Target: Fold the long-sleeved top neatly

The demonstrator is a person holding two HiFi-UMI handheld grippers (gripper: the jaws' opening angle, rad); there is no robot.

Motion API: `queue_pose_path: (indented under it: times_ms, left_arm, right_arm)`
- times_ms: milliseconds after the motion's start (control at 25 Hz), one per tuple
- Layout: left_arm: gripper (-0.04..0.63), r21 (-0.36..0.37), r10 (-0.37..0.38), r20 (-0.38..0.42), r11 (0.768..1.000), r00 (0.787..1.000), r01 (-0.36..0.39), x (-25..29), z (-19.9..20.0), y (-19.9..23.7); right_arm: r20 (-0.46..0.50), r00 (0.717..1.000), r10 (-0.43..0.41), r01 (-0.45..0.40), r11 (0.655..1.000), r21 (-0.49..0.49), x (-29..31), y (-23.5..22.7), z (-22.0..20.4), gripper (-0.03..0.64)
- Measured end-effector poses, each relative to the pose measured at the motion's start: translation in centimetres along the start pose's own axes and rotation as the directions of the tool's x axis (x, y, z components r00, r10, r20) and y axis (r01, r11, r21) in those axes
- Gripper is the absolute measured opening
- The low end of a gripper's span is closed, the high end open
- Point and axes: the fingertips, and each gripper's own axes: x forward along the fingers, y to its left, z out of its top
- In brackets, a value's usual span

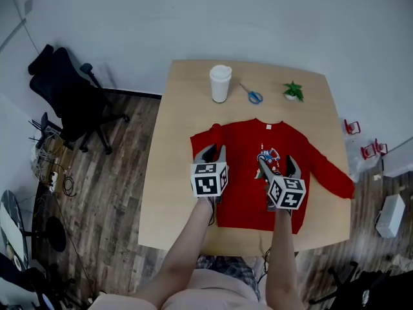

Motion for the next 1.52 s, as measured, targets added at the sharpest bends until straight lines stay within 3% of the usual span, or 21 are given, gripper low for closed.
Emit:
queue_pose_path:
  times_ms: [320,720,960,1160,1520]
  left_arm:
    - [0.061,0.018,-0.041,-0.002,0.999,0.999,0.041,2.7,-0.5,-7.6]
    - [0.061,0.122,-0.118,-0.084,0.984,0.989,0.128,9.2,-3.8,-18.8]
    - [0.063,0.241,-0.155,-0.177,0.951,0.972,0.196,13.9,-7.8,-24.7]
    - [0.063,0.323,-0.174,-0.295,0.907,0.940,0.269,16.7,-12.0,-28.5]
    - [0.071,0.324,-0.214,-0.341,0.887,0.915,0.328,18.4,-14.3,-30.4]
  right_arm:
    - [-0.002,1.000,-0.004,0.004,1.000,0.015,-2.6,-5.5,-0.7,0.437]
    - [-0.015,0.999,-0.043,0.043,0.997,0.056,-4.8,-15.3,-1.5,0.437]
    - [-0.036,0.997,-0.072,0.075,0.994,0.075,-5.7,-20.8,-2.7,0.436]
    - [-0.062,0.992,-0.108,0.114,0.988,0.102,-6.8,-24.5,-4.3,0.436]
    - [-0.077,0.983,-0.167,0.177,0.973,0.151,-8.7,-29.1,-6.2,0.436]
